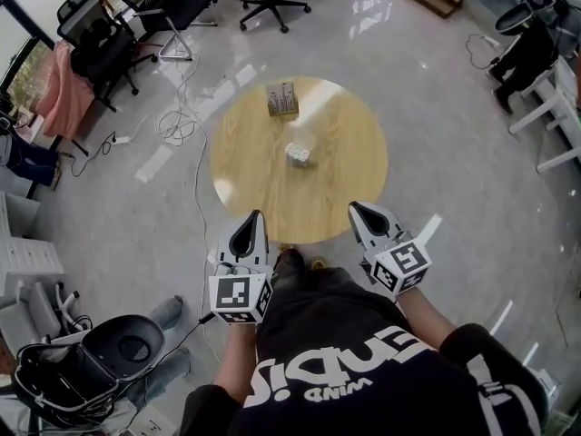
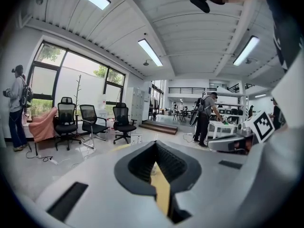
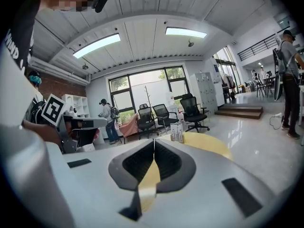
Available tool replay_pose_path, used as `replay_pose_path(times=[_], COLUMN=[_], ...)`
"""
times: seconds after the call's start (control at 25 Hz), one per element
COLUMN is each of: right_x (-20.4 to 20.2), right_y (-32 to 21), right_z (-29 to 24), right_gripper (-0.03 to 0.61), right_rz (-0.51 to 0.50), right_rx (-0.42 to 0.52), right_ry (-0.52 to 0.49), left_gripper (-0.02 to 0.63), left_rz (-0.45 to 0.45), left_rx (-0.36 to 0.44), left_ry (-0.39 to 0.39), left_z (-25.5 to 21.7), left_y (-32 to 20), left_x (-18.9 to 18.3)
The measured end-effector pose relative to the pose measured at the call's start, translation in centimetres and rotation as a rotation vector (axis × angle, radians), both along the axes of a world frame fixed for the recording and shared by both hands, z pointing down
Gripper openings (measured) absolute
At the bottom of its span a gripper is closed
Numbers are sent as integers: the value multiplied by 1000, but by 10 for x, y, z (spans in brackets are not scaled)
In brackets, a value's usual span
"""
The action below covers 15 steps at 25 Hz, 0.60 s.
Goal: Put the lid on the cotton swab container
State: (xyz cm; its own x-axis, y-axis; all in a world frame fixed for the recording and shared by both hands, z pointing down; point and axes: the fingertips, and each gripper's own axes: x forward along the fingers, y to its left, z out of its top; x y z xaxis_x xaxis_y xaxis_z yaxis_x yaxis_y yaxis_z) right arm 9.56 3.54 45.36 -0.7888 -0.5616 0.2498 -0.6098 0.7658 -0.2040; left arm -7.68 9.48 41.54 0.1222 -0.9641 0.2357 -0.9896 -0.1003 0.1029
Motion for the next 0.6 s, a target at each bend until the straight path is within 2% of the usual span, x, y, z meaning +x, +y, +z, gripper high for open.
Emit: replay_pose_path(times=[0.32, 0.6], right_x=[-12, -44], right_y=[-32, -71], right_z=[2, 1], right_gripper=[3, 3], right_rz=[42, 74], right_rx=[-4, -1], right_ry=[10, 15], left_gripper=[9, 9], left_rz=[46, 103], left_rx=[-2, -3], left_ry=[17, 13], left_z=[4, 4], left_y=[-38, -86], left_x=[-14, -42])
